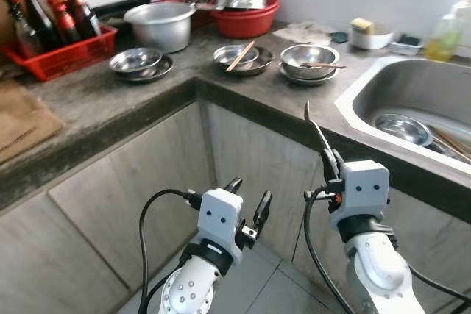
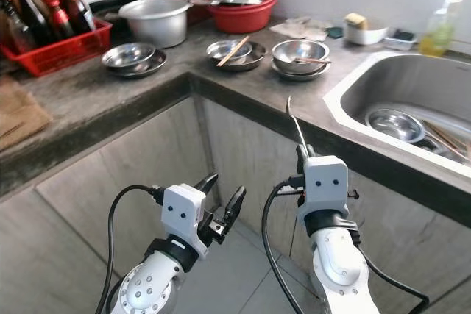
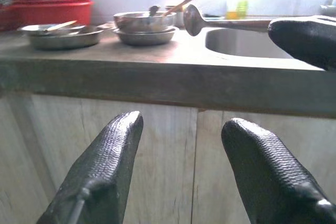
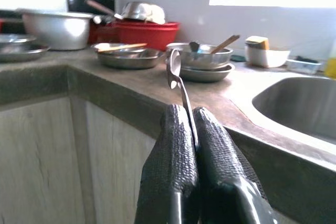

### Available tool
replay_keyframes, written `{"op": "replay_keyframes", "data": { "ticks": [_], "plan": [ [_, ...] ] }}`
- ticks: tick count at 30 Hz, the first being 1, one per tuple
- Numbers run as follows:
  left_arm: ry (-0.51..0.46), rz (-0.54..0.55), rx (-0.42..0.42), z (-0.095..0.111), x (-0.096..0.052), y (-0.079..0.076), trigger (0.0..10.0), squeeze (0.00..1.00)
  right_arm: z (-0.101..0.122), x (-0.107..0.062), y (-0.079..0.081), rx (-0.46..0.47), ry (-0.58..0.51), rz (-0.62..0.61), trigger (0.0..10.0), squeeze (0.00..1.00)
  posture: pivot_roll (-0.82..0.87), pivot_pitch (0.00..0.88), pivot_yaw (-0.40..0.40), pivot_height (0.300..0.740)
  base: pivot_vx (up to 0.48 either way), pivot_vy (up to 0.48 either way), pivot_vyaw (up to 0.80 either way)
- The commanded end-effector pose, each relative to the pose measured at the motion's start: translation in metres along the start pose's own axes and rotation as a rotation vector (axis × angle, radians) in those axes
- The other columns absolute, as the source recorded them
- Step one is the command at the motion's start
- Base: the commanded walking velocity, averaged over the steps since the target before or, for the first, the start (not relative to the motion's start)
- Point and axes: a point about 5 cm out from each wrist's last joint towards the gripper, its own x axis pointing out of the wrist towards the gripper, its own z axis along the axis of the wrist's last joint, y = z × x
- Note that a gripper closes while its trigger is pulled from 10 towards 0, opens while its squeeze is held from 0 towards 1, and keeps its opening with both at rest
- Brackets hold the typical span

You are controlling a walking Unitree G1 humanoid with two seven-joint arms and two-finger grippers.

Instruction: Kitchen organization

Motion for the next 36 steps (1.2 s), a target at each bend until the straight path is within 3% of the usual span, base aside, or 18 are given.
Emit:
{"op": "replay_keyframes", "data": {
  "ticks": [1, 8, 17, 20, 23, 36],
  "plan": [
    [0.016, 0.008, 0.008, -0.0023, -0.0029, 0.0038, 10.0, 0.0, 0.0042, -0.0011, 0.0053, 0.006, -0.019, 0.014, 10.0, 0.0, 0.07, 0.068, 0.028, 0.74, 0.0, 0.472, -0.8],
    [0.016, 0.005, 0.008, -0.0024, -0.003, 0.0036, 10.0, 0.0, 0.0038, -0.0019, 0.0058, 0.0, -0.018, 0.014, 10.0, 0.0, 0.07, 0.064, 0.031, 0.74, 0.0, 0.472, -0.8],
    [0.018, -0.007, 0.009, -0.0023, -0.0027, 0.0036, 10.0, 0.0, 0.0025, -0.0046, 0.0061, -0.009, -0.01, 0.004, 10.0, 0.0, 0.06, 0.051, 0.036, 0.74, 0.0, 0.0, -0.8],
    [0.022, -0.023, 0.01, -0.0032, -0.0027, 0.0021, 10.0, 0.0, 0.0031, -0.0046, 0.0045, -0.014, -0.015, -0.005, 10.0, 0.0, 0.06, 0.046, 0.041, 0.74, 0.0, 0.476, -0.8],
    [0.021, -0.025, 0.009, -0.0033, -0.0022, 0.0021, 10.0, 0.0, 0.0035, -0.0036, 0.0036, -0.016, -0.016, -0.011, 10.0, 0.0, 0.06, 0.044, 0.04, 0.74, 0.0, 0.451, 0.0],
    [0.012, -0.031, 0.034, -0.0021, -0.0007, 0.0014, 10.0, 0.0, 0.0074, 0.0001, 0.0018, -0.046, -0.043, -0.028, 10.0, 0.0, 0.06, 0.052, 0.042, 0.74, 0.043, -0.08, -0.25]
  ]
}}
